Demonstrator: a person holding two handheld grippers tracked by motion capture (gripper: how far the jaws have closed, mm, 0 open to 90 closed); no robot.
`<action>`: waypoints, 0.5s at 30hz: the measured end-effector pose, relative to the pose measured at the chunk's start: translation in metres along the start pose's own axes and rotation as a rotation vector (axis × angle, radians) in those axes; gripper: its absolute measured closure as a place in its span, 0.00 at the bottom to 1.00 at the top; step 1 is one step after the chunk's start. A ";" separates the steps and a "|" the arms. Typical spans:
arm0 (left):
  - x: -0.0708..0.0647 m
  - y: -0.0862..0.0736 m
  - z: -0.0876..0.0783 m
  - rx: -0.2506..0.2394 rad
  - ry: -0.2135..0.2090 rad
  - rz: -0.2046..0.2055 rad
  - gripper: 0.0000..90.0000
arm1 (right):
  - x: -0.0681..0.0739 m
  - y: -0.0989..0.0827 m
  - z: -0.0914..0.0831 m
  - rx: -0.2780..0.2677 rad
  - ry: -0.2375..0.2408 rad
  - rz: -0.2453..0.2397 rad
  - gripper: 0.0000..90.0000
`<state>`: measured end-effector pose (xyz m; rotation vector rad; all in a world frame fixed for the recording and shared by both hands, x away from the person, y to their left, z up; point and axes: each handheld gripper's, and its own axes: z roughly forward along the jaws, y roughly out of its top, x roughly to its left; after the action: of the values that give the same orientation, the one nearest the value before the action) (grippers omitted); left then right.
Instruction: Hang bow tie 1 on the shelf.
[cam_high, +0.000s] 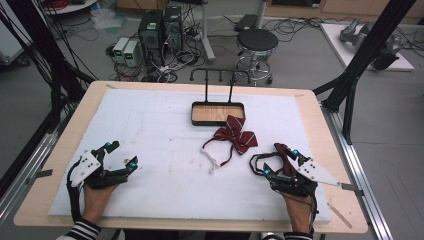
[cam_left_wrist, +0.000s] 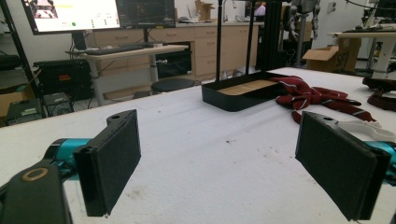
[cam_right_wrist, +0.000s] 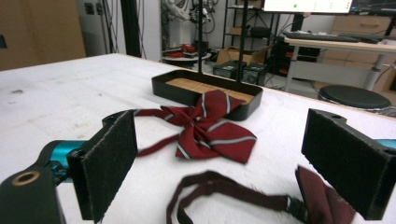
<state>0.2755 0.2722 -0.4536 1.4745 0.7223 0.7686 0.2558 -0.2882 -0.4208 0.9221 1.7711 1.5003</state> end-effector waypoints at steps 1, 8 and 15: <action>0.000 0.000 0.000 0.000 -0.001 0.000 0.16 | 0.000 0.004 0.002 0.015 0.004 0.001 0.11; 0.000 0.000 0.000 0.000 0.001 0.001 0.16 | -0.004 0.028 0.016 0.077 0.055 -0.044 0.11; 0.000 0.000 0.000 0.000 -0.001 0.003 0.16 | -0.006 0.051 0.038 0.159 0.115 -0.062 0.11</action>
<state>0.2756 0.2720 -0.4535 1.4764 0.7194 0.7705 0.2956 -0.2671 -0.3758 0.8644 2.0075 1.4144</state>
